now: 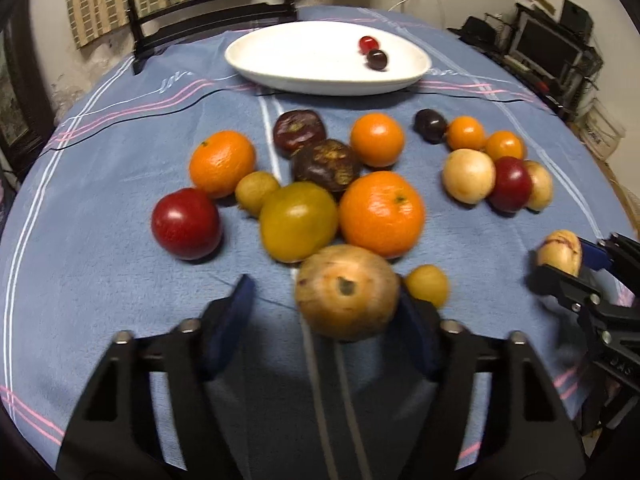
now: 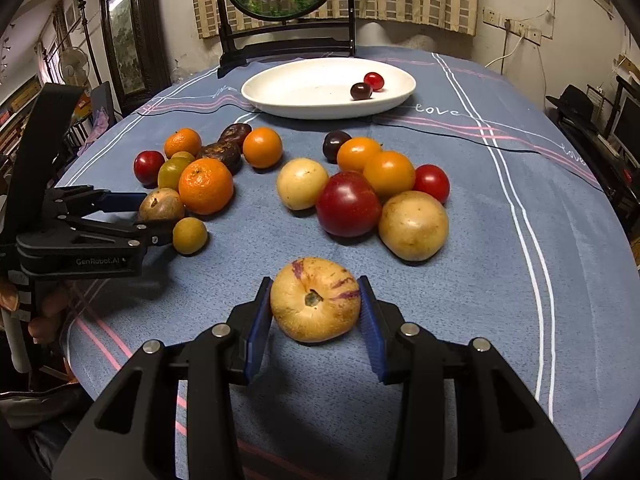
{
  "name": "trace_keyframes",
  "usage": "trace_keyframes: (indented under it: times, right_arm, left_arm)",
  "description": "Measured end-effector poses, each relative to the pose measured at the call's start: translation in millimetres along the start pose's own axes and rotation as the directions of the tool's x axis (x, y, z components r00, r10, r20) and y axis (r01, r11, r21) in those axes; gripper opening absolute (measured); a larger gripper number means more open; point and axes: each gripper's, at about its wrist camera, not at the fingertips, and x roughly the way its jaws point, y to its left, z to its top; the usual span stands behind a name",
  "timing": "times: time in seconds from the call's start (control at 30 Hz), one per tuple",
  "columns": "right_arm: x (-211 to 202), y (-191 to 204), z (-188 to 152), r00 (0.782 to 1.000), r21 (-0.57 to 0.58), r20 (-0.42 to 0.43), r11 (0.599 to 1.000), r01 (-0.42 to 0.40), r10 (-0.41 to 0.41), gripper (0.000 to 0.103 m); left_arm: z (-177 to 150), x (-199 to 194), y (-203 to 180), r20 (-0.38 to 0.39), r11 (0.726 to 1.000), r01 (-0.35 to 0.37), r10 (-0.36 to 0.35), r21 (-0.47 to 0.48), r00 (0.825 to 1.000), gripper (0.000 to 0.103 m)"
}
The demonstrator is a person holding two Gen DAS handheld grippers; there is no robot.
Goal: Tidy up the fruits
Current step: 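Grasp the brown round fruit with the left gripper, then carry both fruits to the white plate and release them there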
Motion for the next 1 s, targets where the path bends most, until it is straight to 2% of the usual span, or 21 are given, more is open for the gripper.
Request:
trace_keyframes:
  times: [0.07,0.33,0.57,0.8,0.93,1.0]
  right_arm:
    - [-2,2,1,1.0,-0.005,0.004,1.0,0.003,-0.003,0.042]
    - [-10,7,2,1.0,-0.014,0.019,1.0,0.009,-0.009,0.042]
    - [-20,6,7,0.999,-0.018,0.045,1.0,0.024,-0.024,0.042]
    - [-40,0,38,0.991,-0.039,0.128,0.998,0.039,-0.034,0.042]
    - [-43,-6,71,0.983,-0.043,0.181,0.998,0.036,-0.028,0.042]
    - [-42,-7,89,0.978,-0.041,0.203,0.997,0.059,-0.049,0.042]
  left_arm:
    - [-1,-3,0,-0.003,0.999,0.042,-0.042,-0.011,0.999,0.046]
    - [-8,-14,11,0.004,0.996,0.054,-0.054,-0.07,0.999,0.046]
    - [-2,-43,12,0.064,0.999,0.023,-0.02,-0.039,0.998,0.046]
    - [22,-75,7,0.149,1.0,0.003,-0.005,0.013,0.989,0.046]
    - [45,-82,3,0.185,0.999,0.0,-0.008,0.044,0.983,0.046]
    - [62,-81,1,0.205,0.999,-0.008,-0.003,0.052,0.979,0.046]
